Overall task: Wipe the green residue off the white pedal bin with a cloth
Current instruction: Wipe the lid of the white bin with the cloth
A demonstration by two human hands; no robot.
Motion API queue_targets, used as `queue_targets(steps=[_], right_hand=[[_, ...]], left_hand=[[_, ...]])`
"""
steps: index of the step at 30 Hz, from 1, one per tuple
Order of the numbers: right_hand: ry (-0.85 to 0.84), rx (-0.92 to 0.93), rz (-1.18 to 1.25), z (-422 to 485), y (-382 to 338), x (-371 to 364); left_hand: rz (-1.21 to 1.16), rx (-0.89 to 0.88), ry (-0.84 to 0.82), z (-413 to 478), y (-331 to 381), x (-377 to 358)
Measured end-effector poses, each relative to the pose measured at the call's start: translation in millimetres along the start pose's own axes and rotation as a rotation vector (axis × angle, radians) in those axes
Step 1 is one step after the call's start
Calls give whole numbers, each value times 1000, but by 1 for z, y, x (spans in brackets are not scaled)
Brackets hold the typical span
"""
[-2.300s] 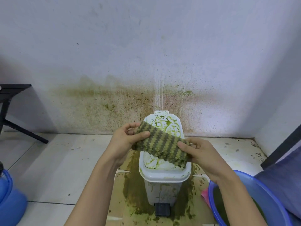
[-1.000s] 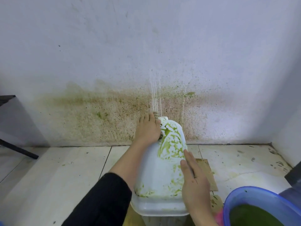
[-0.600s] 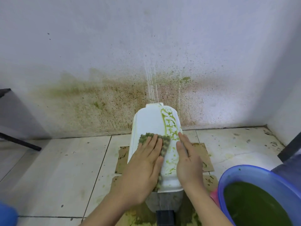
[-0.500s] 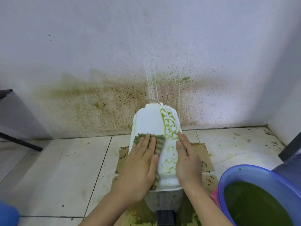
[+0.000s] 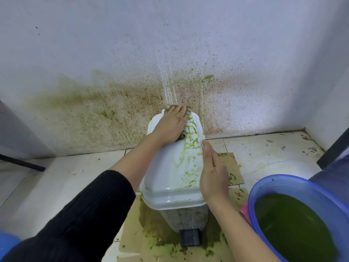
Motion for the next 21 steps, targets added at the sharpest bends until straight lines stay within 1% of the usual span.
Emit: queue_targets(steps=[2,5,8,10,12,14,16,18,19,21], right_hand=[[16,-9,12,-1,-1,0],[35,-30,46,-3,-2,1],[61,-53,80,-5,-1,2],[61,-78,107,-5,1,3],[34,-106,143,-5,3,2],[14,-122,152,-2,5,2],[3,-135,156,0,6,3],[-7,-149,176,2,10,4],[-11,-163,198,2,12,3],[-15,-196,270,4,15,1]], left_hand=[[-13,-57,-29,-13,8,-5],[-53,-153,-28,-45,26,-12],[-85,-239,-24,-105,37,-26],[-101,-239,-3,-153,34,-31],[-115,-170,31,-179,19,-30],[-83,-78,69,-164,1,-19],[-93,66,89,-120,-15,-6],[-155,195,120,-66,-26,7],[-167,227,134,-42,-29,11],[-114,232,150,-9,-24,13]])
Point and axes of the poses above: each hand's wrist, its own z-axis towards the middle knuckle, its own x-axis out of the back of the hand, y = z × x, the point moved 4 cm from there along z, towards the middle knuckle, and after that the axes turned 7 degrees about -y, right-handed, at the moved point
